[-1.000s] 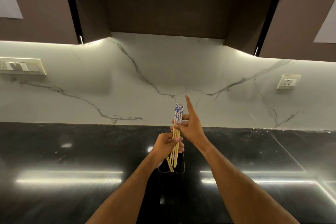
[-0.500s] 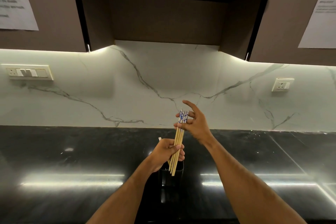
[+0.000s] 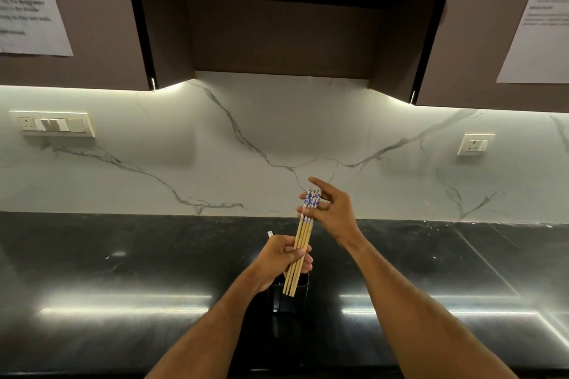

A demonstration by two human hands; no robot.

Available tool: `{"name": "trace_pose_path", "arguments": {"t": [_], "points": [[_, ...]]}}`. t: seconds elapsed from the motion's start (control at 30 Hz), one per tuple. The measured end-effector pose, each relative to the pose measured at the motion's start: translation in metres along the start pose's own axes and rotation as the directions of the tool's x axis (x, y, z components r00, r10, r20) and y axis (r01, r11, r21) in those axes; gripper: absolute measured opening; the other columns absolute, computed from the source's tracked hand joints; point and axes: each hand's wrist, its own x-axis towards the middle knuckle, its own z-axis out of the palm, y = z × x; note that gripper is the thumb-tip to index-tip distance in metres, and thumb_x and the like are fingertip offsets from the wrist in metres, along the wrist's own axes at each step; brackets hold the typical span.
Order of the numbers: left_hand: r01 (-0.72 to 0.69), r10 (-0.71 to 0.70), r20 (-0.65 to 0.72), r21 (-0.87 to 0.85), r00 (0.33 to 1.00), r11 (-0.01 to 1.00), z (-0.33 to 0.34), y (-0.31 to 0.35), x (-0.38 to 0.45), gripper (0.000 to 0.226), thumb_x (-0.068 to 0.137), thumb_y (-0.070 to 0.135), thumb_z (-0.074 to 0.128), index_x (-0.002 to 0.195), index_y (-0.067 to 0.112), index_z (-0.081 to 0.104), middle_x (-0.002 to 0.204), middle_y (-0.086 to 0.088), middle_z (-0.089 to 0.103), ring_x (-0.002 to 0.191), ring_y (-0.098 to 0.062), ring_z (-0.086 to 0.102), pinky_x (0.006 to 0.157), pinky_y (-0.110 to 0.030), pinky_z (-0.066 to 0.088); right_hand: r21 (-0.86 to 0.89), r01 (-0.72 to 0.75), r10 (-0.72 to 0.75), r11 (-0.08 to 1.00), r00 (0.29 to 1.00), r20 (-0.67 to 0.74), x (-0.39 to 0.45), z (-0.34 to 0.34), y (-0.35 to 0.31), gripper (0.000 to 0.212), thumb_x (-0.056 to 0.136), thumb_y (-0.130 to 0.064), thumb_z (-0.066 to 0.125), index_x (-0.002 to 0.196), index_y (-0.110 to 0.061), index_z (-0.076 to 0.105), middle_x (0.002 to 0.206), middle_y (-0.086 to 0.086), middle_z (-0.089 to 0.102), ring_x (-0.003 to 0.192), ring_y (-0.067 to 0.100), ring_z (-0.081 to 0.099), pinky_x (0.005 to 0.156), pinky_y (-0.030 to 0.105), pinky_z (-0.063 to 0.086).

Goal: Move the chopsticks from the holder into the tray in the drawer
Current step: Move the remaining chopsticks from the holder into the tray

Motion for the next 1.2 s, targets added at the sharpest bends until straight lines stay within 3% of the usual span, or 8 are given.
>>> {"name": "trace_pose_path", "arguments": {"t": [0.33,0.6,0.83,1.2], "points": [[0.014,-0.013,-0.011,0.061,1.0,0.998,0.009,-0.002,-0.004,0.019,0.102,0.005,0.053,0.113,0.003,0.069,0.095,-0.015,0.078,0.092,-0.028,0.077,0.085,-0.037,0.062,-0.032,-0.017,0.017,0.999,1.0,-0.005,-0.009,-0.005,0.003,0.054,0.079,0.007,0.079,0.129,-0.005,0.062,0.105,0.012,0.076,0.089,0.024,0.078,0.087,0.049,0.062],[0.038,-0.031,-0.075,0.099,0.997,0.994,0.015,-0.002,-0.002,0.017,0.101,0.006,0.056,0.11,0.005,0.07,0.092,-0.012,0.079,0.089,-0.025,0.078,0.087,-0.041,0.063,0.043,-0.059,0.063,0.997,0.995,-0.079,-0.012,-0.005,0.008,0.076,0.078,0.004,0.081,0.145,-0.013,0.049,0.102,0.01,0.077,0.09,0.02,0.077,0.083,0.038,0.063],[0.067,-0.058,-0.093,0.102,0.994,0.993,0.022,-0.002,-0.006,0.016,0.1,0.008,0.06,0.11,0.003,0.071,0.092,-0.013,0.079,0.089,-0.025,0.078,0.086,-0.04,0.063,0.129,-0.099,0.117,0.987,0.984,-0.137,-0.023,-0.011,0.014,0.068,0.079,0.008,0.079,0.139,-0.014,0.055,0.101,0.009,0.077,0.087,0.023,0.078,0.074,0.028,0.063],[0.104,-0.065,-0.165,0.235,0.984,0.966,0.016,0.004,-0.039,0.013,0.098,0.007,0.063,0.106,0.002,0.072,0.088,-0.011,0.078,0.081,-0.02,0.078,0.082,-0.041,0.064,0.165,-0.113,0.143,0.98,0.973,-0.182,-0.058,0.006,0.001,0.058,0.08,0.008,0.078,0.132,-0.01,0.058,0.098,0.008,0.077,0.088,0.024,0.078,0.078,0.032,0.063]]}}
